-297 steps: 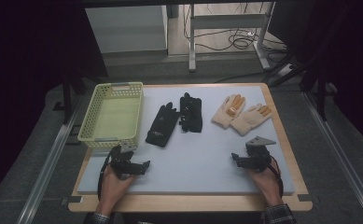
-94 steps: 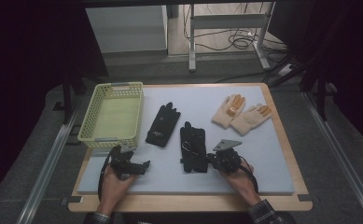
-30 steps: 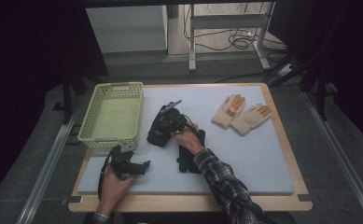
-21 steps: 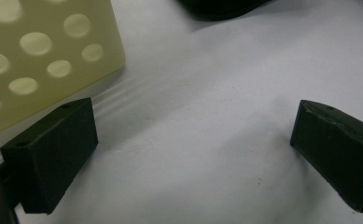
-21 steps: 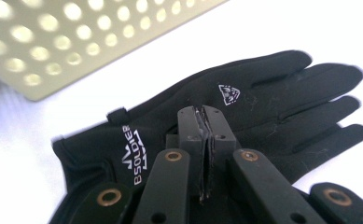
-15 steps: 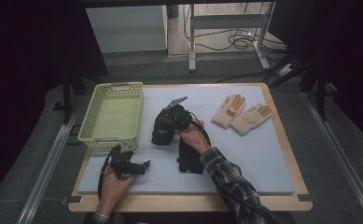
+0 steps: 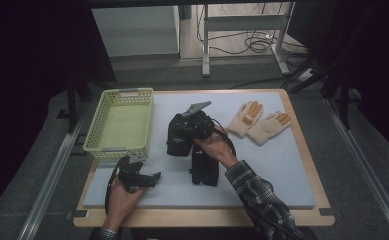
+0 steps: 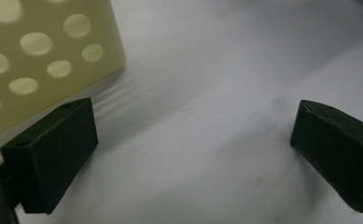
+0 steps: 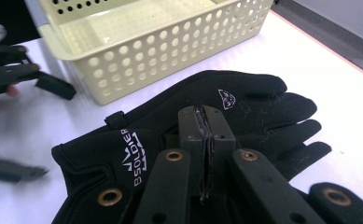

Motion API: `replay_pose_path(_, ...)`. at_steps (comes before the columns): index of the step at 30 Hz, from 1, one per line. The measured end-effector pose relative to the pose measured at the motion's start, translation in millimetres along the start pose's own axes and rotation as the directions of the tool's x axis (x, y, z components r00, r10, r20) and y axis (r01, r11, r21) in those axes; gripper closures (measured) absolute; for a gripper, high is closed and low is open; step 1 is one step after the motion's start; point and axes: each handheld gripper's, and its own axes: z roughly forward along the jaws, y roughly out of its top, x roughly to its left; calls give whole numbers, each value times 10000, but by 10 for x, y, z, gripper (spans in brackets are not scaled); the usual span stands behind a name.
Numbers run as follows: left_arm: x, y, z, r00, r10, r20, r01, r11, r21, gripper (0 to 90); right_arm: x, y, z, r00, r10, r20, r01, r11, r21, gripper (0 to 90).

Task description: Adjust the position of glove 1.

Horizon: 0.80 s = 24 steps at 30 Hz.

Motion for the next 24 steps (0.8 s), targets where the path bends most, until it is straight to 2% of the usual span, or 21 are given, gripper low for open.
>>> replay_pose_path(2, 2, 1, -1, 10000, 24, -3, -24, 10000, 12, 11, 22, -21, -112, 10000, -64, 26, 64, 10000, -42, 868)
replay_pose_path(3, 2, 1, -1, 10000, 28, -3, -28, 10000, 15, 11, 43, -52, -233, 9999, -115, 51, 115, 9999, -58, 868)
replay_pose_path(4, 2, 1, -1, 10000, 26, -3, -26, 10000, 14, 11, 43, -52, -233, 9999, -115, 51, 115, 9999, -58, 868)
replay_pose_path(6, 1, 1, -1, 10000, 23, -7, -23, 10000, 9, 12, 63, -95, -352, 9998, -202, 19, 202, 9997, -111, 867)
replay_pose_path(9, -1, 1, 1, 10000, -15, -8, 14, 10000, -21, 12, 103, -231, -561, 9994, -316, 114, 316, 9995, -60, 867)
replay_pose_path(10, -1, 1, 1, 10000, -15, -8, 14, 10000, -21, 12, 103, -231, -561, 9994, -316, 114, 316, 9995, -60, 867)
replay_pose_path(13, -1, 1, 1, 10000, -13, -6, 13, 10000, -13, 12, 124, -389, -645, 9995, -279, 140, 279, 9996, 52, 867)
replay_pose_path(16, -1, 1, 1, 10000, -8, -18, 8, 10000, -12, 11, 130, -602, -635, 9999, -122, 67, 120, 9996, 245, 867)
replay_pose_path(21, 5, 2, -4, 10000, 83, -22, -82, 9999, 66, 12, 115, -922, -480, 9995, 139, -267, -125, 9984, 547, 859)
replay_pose_path(22, 5, 2, -4, 10000, 81, -24, -81, 9999, 65, 12, 122, -986, -430, 9990, 121, -427, -93, 9979, 646, 848)
replay_pose_path(24, 5, 2, -4, 10000, 84, -22, -84, 9999, 65, 12, 145, -1055, -366, 9992, -82, -403, 117, 9961, 870, 818)
